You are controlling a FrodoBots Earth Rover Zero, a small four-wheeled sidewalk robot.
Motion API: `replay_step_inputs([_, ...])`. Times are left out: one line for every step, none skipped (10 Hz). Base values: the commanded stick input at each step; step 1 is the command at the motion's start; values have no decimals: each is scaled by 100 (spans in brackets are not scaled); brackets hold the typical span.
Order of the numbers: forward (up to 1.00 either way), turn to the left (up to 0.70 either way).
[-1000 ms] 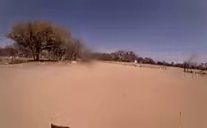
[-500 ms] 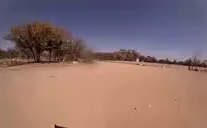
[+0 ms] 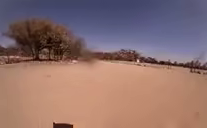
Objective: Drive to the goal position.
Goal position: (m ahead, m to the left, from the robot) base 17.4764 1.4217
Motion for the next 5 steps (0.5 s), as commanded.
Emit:
replay_step_inputs([100,0])
replay_step_inputs([100,0])
replay_step_inputs([100,0])
replay_step_inputs([100,0])
replay_step_inputs([100,0])
